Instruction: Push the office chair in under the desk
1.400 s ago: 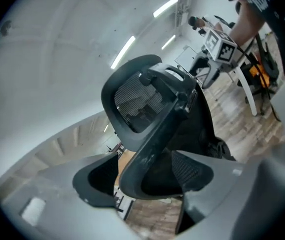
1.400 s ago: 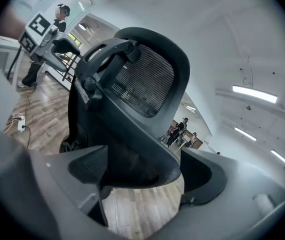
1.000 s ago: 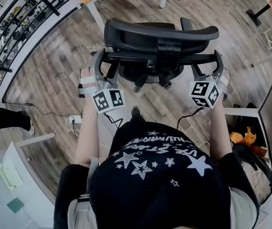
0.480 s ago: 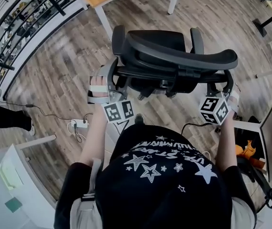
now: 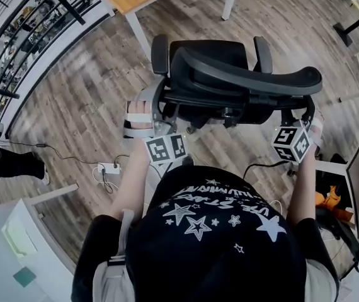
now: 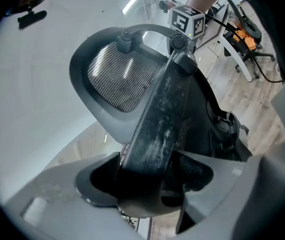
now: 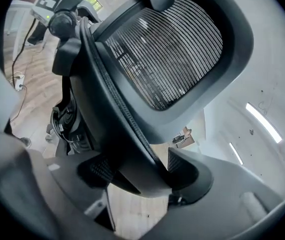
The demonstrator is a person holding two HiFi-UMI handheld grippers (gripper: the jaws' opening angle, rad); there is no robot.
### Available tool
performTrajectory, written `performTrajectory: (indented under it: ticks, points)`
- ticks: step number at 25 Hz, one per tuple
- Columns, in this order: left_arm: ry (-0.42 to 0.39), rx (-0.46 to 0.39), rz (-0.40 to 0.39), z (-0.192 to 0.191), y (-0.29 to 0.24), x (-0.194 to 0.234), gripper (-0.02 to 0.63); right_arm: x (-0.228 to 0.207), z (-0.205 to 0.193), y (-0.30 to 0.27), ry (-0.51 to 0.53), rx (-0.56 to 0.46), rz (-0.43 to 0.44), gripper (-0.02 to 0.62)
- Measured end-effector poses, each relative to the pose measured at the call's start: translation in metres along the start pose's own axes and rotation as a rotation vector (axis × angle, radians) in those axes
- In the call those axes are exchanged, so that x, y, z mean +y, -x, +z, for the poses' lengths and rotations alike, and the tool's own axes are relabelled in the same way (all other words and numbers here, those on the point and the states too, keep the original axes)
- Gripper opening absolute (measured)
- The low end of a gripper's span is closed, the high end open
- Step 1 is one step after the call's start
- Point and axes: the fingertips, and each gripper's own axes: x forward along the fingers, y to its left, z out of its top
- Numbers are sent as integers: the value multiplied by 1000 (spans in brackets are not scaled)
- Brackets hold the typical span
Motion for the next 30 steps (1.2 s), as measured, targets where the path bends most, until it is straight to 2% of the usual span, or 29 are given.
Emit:
performTrajectory:
  ticks: [5, 11, 16, 19, 23, 30]
  points:
    - [-2, -6, -9, -12, -38, 13, 334, -8, 18, -33, -6, 13, -20, 310]
    - [-11, -17, 0, -14, -44, 14, 334, -10, 21, -41, -7, -9, -48, 310]
    - [-14, 3, 19, -20, -51, 13, 334, -7, 25, -55, 4, -25, -38, 308]
    - [-18, 14, 27, -15, -68, 18, 334, -20, 30, -76, 14, -58, -28, 308]
    - [-7, 61, 31, -8, -102, 27, 334, -44, 41, -119, 29, -112, 3, 308]
    - [23, 154, 75, -11, -124, 34, 339, -58, 57, -157, 71, -164, 42, 305]
